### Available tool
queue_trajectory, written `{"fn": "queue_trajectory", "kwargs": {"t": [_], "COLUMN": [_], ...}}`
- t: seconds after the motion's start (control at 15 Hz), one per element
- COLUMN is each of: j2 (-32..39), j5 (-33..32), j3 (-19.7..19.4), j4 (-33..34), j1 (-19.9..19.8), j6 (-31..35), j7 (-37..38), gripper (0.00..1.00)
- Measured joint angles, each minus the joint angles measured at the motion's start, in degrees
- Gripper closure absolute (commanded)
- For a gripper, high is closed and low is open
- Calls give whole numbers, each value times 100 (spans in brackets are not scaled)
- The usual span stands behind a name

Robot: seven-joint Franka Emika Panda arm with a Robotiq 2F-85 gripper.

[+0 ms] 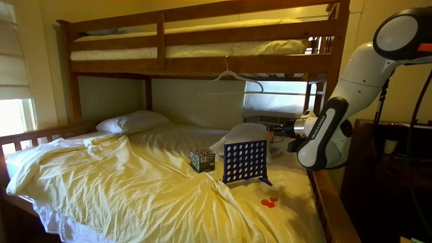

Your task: Pick up the orange chip into the connect four game

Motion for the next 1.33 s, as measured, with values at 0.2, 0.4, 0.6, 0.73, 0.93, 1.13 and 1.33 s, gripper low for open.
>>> {"fn": "queue_trajectory", "kwargs": {"t": [0.2, 0.4, 0.6, 0.73, 0.93, 1.13, 1.33], "j2": [0, 18, 65, 94, 145, 204, 250], "j5": [31, 136, 309, 435, 546, 636, 744], "j3": [-15, -52, -72, -81, -87, -91, -97], "j4": [0, 10, 40, 62, 125, 190, 223], "j1": [14, 28, 45, 65, 88, 125, 189], "j6": [-2, 13, 22, 22, 22, 22, 18], "j7": [-2, -5, -6, -7, -7, -15, -48], "gripper": [91, 91, 91, 91, 91, 91, 91]}}
